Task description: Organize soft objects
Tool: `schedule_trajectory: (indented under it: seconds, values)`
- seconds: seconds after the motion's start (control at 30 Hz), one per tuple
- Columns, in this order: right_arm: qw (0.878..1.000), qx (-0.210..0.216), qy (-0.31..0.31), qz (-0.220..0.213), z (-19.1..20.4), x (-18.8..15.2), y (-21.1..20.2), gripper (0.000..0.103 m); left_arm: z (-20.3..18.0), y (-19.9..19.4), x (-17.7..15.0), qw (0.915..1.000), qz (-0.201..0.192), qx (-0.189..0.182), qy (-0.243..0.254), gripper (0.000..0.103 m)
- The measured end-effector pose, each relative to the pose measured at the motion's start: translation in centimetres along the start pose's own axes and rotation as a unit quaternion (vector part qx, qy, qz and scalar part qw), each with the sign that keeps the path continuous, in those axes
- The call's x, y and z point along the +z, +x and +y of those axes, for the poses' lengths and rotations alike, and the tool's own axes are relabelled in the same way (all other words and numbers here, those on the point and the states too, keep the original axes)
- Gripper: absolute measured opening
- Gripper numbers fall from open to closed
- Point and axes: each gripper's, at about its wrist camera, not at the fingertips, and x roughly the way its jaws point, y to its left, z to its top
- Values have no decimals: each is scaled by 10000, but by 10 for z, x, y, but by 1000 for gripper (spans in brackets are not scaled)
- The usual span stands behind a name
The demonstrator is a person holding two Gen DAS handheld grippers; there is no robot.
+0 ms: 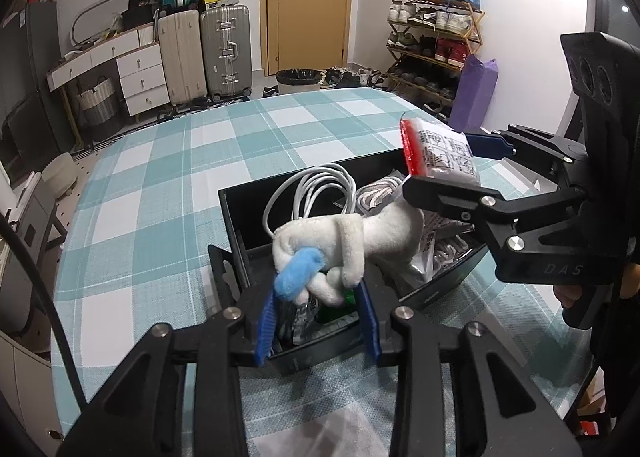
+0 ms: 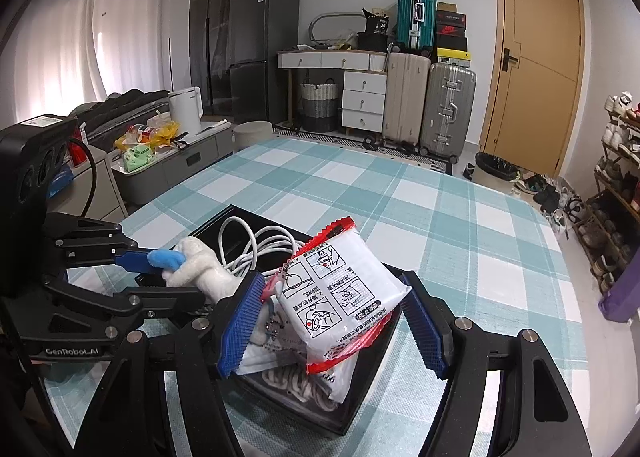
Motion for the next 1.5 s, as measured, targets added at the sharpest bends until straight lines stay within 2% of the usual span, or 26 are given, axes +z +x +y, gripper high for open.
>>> schedule_trajectory:
  seconds: [0.13, 0.2, 0.27, 0.37, 0.43, 0.47, 0.5, 0.57, 0.63, 0.73, 0.93, 1.13, 1.5]
  values:
    - [10000, 33, 3, 53, 0, 0, 6, 73, -1, 0, 0, 9999, -25, -132, -28, 49]
    - [9999, 84, 2, 58, 0, 0, 5, 79, -2, -2, 0, 9998, -59, -192, -21, 56]
    - [10000, 84, -1, 30, -1, 0, 4, 85, -3, -4, 0, 9998, -82, -203, -15, 58]
    - [10000, 45, 1, -5, -2, 0, 0, 88, -4, -8, -1, 9998, -105, -181, -4, 60]
    - [10000, 4, 29, -33, -4, -1, -3, 91, -4, -11, -2, 9996, -140, -242, -11, 66]
    - [10000, -22, 38, -36, -4, -2, -4, 91, -5, -14, -2, 9995, -181, -273, -10, 72]
    - [10000, -39, 52, -34, -5, -2, -6, 91, -6, -16, -3, 9994, -223, -273, -2, 83]
    - [9999, -58, 87, -43, -7, -5, -10, 92, -6, -22, -4, 9994, -322, -86, -12, 99]
    - [9998, -87, 119, -94, -7, -7, -15, 99, -5, -26, -6, 9991, -417, 14, -33, 100]
    - [9996, -68, 194, -177, -7, -12, -23, 102, 0, -29, -8, 9987, -466, 129, -152, 102]
    - [9986, 6, 397, -355, -9, -24, -36, 102, 10, -36, -18, 9945, -823, 494, -412, 103]
    - [9975, 58, 492, -504, -4, -37, -46, 102, 11, -32, -25, 9915, -943, 753, -488, 103]
    - [9963, 124, 424, -741, 7, -52, -55, 102, 9, -35, -34, 9857, -1311, 921, -515, 103]
